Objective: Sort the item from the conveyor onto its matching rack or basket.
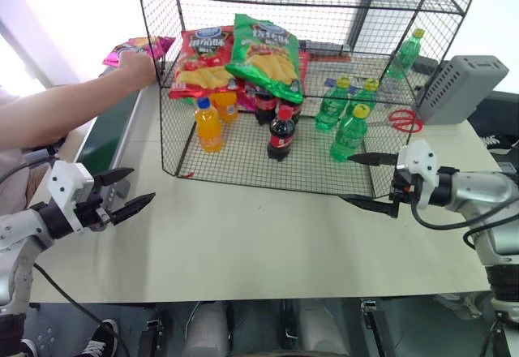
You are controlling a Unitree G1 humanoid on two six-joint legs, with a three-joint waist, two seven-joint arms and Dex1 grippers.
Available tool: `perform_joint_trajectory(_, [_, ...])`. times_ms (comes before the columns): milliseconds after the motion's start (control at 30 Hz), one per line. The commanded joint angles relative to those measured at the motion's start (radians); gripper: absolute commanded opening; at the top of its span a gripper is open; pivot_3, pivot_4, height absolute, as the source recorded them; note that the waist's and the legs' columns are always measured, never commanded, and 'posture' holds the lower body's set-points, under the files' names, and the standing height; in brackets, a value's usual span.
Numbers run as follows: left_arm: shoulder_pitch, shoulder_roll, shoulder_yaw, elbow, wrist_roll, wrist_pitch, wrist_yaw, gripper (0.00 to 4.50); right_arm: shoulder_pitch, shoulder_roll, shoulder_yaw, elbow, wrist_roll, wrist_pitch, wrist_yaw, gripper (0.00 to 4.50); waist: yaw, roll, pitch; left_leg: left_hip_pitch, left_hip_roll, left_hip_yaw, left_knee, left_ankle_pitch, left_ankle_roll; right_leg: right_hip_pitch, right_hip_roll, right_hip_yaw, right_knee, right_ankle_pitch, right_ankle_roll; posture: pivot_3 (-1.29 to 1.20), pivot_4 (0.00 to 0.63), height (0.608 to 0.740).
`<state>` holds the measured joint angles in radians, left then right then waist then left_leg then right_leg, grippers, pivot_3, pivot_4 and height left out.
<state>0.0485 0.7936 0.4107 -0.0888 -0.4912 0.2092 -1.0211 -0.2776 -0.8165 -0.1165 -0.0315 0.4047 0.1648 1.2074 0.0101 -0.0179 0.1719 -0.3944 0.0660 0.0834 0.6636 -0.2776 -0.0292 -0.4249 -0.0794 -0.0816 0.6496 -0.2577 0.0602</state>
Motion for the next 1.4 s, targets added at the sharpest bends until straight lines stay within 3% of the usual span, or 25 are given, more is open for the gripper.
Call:
perform_joint_trajectory(33, [0.015, 0.02, 0.041, -0.042, -0.03, 0.022, 0.0, 3.92, -0.013, 0.0, 0.001, -0.008, 0.003, -0.018, 0.008, 4.42, 0.0, 0.0, 0.0, 0.0, 0.0, 0.0, 0.0, 0.0, 0.0, 0.0, 0.0, 0.0, 0.0, 0.0, 0.0, 0.0, 0.15, 0.74])
perform_joint_trajectory(233, [0.059, 0.032, 0.095, -0.063, -0.076, 0.07, -0.021, 3.92, -0.013, 0.041, 0.032, -0.069, 0.029, 0.016, -0.01, 4.42, -0.004, 0.0, 0.0, 0.0, 0.0, 0.0, 0.0, 0.0, 0.0, 0.0, 0.0, 0.0, 0.0, 0.0, 0.0, 0.0, 0.15, 0.74])
perform_joint_trajectory(533, [0.116, -0.002, 0.21, -0.058, 0.015, -0.081, 0.066, 3.92, -0.039, 0.178, 0.121, -0.199, 0.113, 0.152, -0.073, 4.42, -0.006, 0.0, 0.0, 0.0, 0.001, -0.001, 0.0, 0.0, 0.0, 0.0, 0.0, 0.0, 0.0, 0.0, 0.0, 0.0, 0.15, 0.74])
perform_joint_trajectory(733, [0.233, 0.002, 0.281, -0.029, 0.174, -0.303, 0.102, 3.92, -0.082, 0.327, 0.214, -0.237, 0.163, 0.234, -0.134, 4.42, -0.018, 0.0, 0.0, 0.0, 0.001, -0.001, 0.0, 0.0, 0.0, 0.0, 0.0, 0.0, 0.0, 0.0, 0.0, 0.0, 0.15, 0.74])
perform_joint_trajectory(867, [0.363, 0.016, 0.359, 0.084, 0.406, -0.646, 0.175, 3.92, -0.123, 0.424, 0.233, -0.207, 0.235, 0.278, -0.136, 4.42, -0.026, 0.0, 0.0, 0.0, 0.001, 0.0, 0.0, 0.0, 0.0, -0.001, 0.0, 0.0, 0.0, 0.0, -0.001, 0.0, 0.15, 0.74])
perform_joint_trajectory(1200, [0.575, 0.006, 0.476, 0.217, 0.668, -0.995, 0.396, 3.92, -0.122, 0.442, 0.295, -0.186, 0.179, 0.241, -0.107, 4.42, -0.022, -0.002, -0.002, -0.001, 0.001, 0.0, -0.001, 0.0, 0.0, -0.002, -0.003, -0.001, -0.001, -0.002, -0.003, 0.0, 0.15, 0.74])
perform_joint_trajectory(1400, [0.563, 0.051, 0.458, 0.335, 0.853, -1.081, 0.6, 3.92, -0.13, 0.439, 0.315, -0.168, 0.161, 0.232, -0.069, 4.42, -0.022, -0.002, -0.002, -0.001, 0.002, 0.0, -0.001, 0.0, 0.0, -0.002, -0.002, -0.001, 0.0, 0.0, -0.001, 0.0, 0.15, 0.74])
